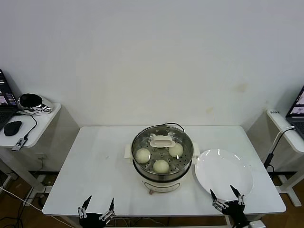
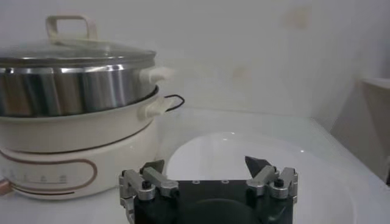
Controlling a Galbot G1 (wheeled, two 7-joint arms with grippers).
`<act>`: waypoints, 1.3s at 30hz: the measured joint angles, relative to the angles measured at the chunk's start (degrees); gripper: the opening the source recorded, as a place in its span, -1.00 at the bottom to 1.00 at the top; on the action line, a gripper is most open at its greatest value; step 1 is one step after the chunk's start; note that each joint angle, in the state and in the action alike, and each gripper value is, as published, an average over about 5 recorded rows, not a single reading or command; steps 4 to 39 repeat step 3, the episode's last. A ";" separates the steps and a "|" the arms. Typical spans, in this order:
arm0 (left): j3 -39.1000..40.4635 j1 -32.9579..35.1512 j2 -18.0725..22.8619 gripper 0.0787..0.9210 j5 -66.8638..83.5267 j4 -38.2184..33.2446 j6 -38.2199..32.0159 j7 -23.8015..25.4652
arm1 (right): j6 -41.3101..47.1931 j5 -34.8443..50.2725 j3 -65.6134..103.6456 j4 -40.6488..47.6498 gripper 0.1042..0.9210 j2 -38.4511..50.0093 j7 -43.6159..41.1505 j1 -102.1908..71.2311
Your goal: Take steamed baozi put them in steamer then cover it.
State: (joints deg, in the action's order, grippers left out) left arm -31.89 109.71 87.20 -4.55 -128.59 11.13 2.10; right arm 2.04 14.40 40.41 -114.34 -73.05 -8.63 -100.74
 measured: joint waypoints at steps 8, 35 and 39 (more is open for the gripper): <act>-0.05 0.27 -0.08 0.77 0.05 -0.43 -0.01 0.16 | 0.12 -0.02 0.01 -0.02 0.76 0.06 -0.10 -0.04; -0.05 0.27 -0.08 0.77 0.05 -0.43 -0.01 0.16 | 0.12 -0.02 0.01 -0.02 0.76 0.06 -0.10 -0.04; -0.05 0.27 -0.08 0.77 0.05 -0.43 -0.01 0.16 | 0.12 -0.02 0.01 -0.02 0.76 0.06 -0.10 -0.04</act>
